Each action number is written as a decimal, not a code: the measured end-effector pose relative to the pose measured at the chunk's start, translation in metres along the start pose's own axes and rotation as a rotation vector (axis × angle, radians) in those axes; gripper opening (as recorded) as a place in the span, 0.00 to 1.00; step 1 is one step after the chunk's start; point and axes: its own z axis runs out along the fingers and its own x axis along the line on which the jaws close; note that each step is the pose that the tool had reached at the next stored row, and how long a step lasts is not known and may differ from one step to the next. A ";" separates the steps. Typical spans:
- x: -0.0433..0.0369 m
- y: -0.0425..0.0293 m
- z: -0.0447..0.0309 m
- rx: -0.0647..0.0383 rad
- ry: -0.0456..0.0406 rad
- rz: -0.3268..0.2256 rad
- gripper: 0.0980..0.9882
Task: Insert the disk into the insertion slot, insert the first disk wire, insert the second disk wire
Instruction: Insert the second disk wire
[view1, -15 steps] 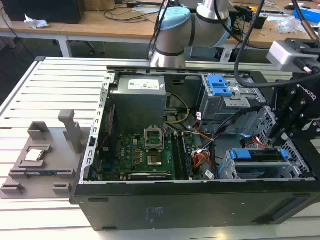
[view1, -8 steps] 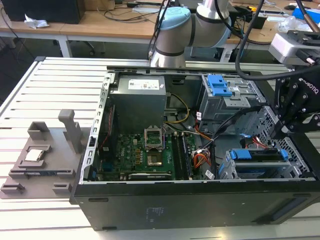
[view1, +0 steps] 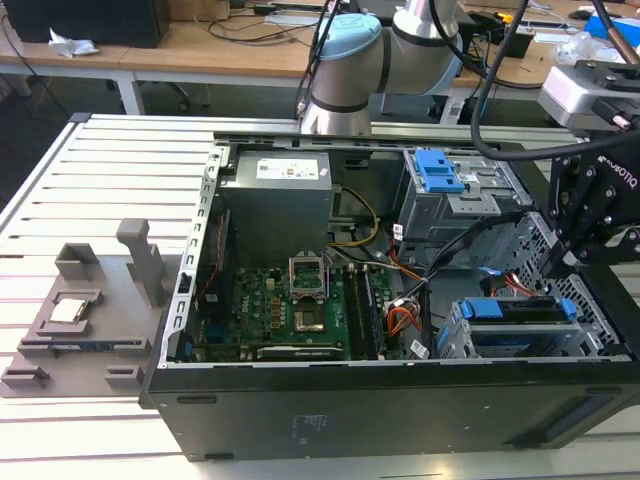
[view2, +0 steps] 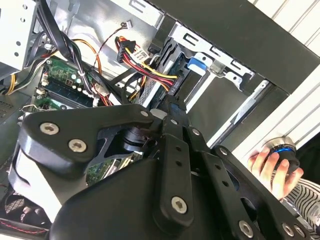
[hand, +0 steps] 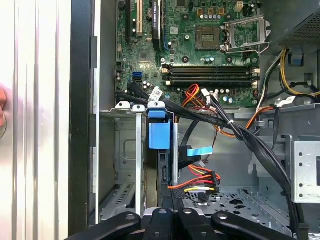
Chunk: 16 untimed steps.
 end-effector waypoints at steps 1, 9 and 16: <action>0.0000 0.0000 -0.0001 0.000 0.0000 0.000 0.01; -0.0113 0.0062 0.0020 0.000 0.0009 -0.001 0.23; -0.0238 0.0340 0.0107 0.001 0.0728 -0.010 0.23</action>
